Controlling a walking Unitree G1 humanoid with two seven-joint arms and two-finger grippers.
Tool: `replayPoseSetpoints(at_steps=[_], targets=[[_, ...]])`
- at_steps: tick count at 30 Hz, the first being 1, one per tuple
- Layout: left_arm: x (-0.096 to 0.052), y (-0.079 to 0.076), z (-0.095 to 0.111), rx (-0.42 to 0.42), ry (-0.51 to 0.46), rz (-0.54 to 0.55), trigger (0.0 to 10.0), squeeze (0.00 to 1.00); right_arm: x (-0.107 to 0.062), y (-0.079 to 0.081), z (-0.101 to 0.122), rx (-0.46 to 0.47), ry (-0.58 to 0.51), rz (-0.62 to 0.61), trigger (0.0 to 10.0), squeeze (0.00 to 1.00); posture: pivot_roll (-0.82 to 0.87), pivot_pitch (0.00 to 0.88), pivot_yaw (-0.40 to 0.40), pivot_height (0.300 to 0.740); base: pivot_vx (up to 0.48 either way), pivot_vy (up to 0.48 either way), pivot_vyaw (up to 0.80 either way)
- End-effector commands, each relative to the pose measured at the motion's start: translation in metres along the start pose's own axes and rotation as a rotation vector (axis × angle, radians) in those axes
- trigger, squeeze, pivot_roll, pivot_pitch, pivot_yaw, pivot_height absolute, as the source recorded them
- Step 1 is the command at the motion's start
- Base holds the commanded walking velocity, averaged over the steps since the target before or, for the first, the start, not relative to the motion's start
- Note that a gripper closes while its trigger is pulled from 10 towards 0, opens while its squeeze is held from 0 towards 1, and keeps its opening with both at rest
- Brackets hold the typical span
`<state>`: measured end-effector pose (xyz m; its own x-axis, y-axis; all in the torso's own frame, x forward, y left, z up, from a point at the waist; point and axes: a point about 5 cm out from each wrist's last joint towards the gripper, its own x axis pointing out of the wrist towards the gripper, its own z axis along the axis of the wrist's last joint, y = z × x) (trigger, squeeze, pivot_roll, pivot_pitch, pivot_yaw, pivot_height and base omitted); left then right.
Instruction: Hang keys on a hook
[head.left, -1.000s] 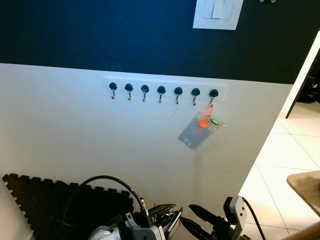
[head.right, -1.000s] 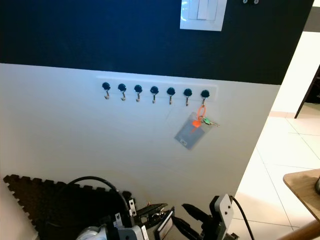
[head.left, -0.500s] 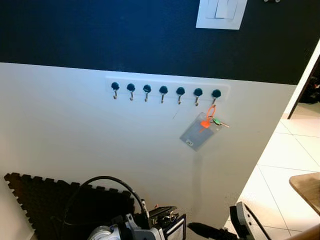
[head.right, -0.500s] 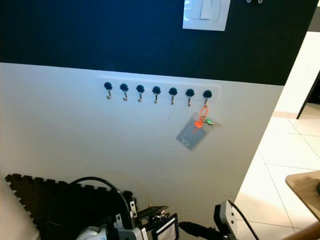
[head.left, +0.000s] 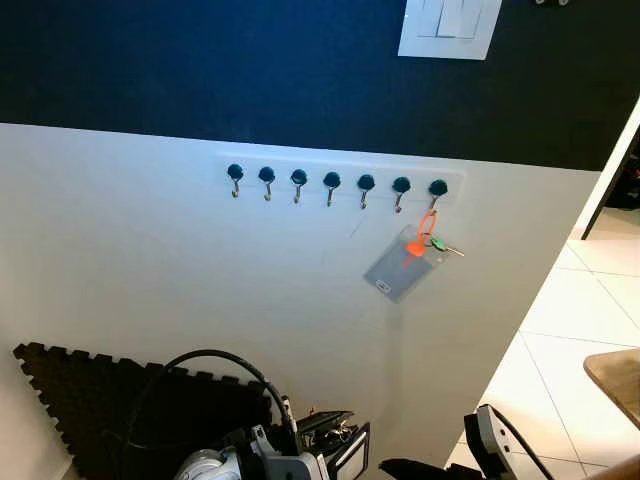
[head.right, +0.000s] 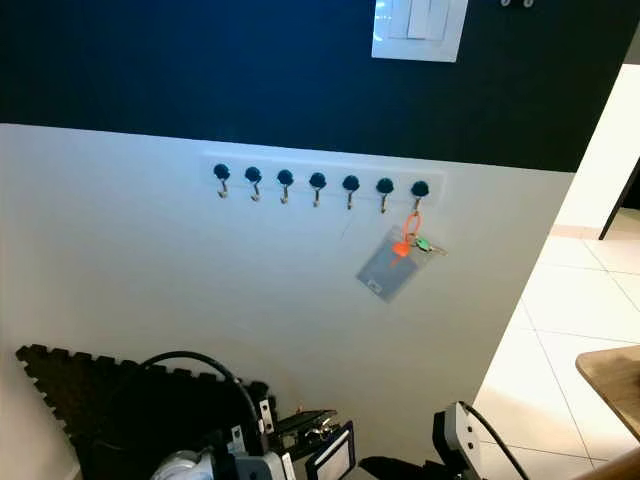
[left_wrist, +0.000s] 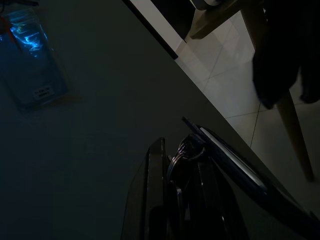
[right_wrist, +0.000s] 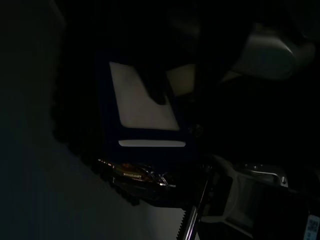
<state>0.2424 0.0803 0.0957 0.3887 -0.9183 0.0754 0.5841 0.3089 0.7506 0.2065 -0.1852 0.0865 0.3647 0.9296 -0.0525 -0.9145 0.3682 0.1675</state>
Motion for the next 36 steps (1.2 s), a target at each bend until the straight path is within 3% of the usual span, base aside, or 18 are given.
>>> replayPoseSetpoints(at_steps=[1,3,4,5,11,12,13,14,23,24,25,26,30,36], targets=[[0.001,-0.002,0.002,-0.003,-0.019,-0.014,10.0,0.00,-0.004,-0.002,-0.001,0.002,0.019,-0.005,0.0,0.00,0.04,0.064,-0.034,0.740,0.000,0.000,0.00],[0.001,-0.003,0.002,-0.005,-0.020,-0.013,10.0,0.00,-0.004,-0.002,-0.002,-0.001,0.025,-0.008,0.0,0.00,0.04,0.064,-0.034,0.740,0.000,0.000,0.00],[0.001,-0.003,0.002,-0.006,-0.020,-0.013,10.0,0.00,-0.005,-0.003,-0.003,-0.009,0.033,-0.012,4.3,0.00,0.04,0.062,-0.033,0.740,0.000,0.000,0.00],[0.001,-0.003,0.002,-0.009,-0.022,-0.012,10.0,0.00,-0.006,-0.003,-0.004,-0.022,0.046,-0.023,9.7,0.00,0.04,0.060,-0.032,0.740,0.000,0.000,0.00],[0.003,-0.004,0.003,-0.013,-0.027,-0.017,10.0,0.00,-0.011,-0.014,-0.006,-0.052,0.054,-0.112,10.0,0.00,0.04,0.059,-0.033,0.740,0.000,0.000,0.00],[0.003,-0.004,0.003,-0.013,-0.029,-0.019,10.0,0.00,-0.013,-0.019,-0.005,-0.049,0.042,-0.142,10.0,0.04,0.04,0.060,-0.033,0.740,0.000,0.000,0.00],[0.003,-0.005,0.003,-0.013,-0.032,-0.022,10.0,0.00,-0.016,-0.023,-0.003,-0.043,0.028,-0.170,10.0,0.74,0.04,0.060,-0.033,0.740,0.000,0.000,0.00],[0.004,-0.005,0.004,-0.013,-0.037,-0.026,10.0,0.00,-0.018,-0.026,-0.002,-0.037,0.021,-0.181,10.0,1.00,0.04,0.063,-0.035,0.740,0.000,0.000,0.00],[0.007,-0.009,0.007,-0.002,-0.069,-0.078,10.0,0.00,-0.017,-0.025,0.003,-0.026,0.023,-0.132,10.0,1.00,0.04,0.071,-0.048,0.740,0.000,0.000,0.00],[0.008,-0.009,0.007,0.000,-0.072,-0.083,10.0,0.00,-0.015,-0.022,0.004,-0.016,0.025,-0.097,10.0,0.22,0.04,0.071,-0.048,0.740,0.000,0.000,0.00],[0.008,-0.009,0.007,0.000,-0.072,-0.083,10.0,0.00,-0.015,-0.022,0.004,-0.016,0.025,-0.097,10.0,0.22,0.04,0.071,-0.048,0.740,0.000,0.000,0.00],[0.009,-0.009,0.007,0.004,-0.078,-0.090,10.0,0.00,-0.012,-0.017,0.004,0.001,0.026,-0.053,10.0,0.00,0.04,0.071,-0.051,0.740,0.000,0.000,0.00],[0.012,-0.009,0.009,0.015,-0.096,-0.104,10.0,0.00,-0.006,-0.007,0.001,0.009,0.048,0.034,10.0,0.00,0.04,0.072,-0.054,0.740,0.000,0.000,0.00],[0.014,-0.008,0.009,0.021,-0.106,-0.110,10.0,0.00,-0.005,-0.006,0.000,-0.028,0.063,0.057,10.0,0.00,0.04,0.074,-0.057,0.740,0.000,0.000,0.00]])
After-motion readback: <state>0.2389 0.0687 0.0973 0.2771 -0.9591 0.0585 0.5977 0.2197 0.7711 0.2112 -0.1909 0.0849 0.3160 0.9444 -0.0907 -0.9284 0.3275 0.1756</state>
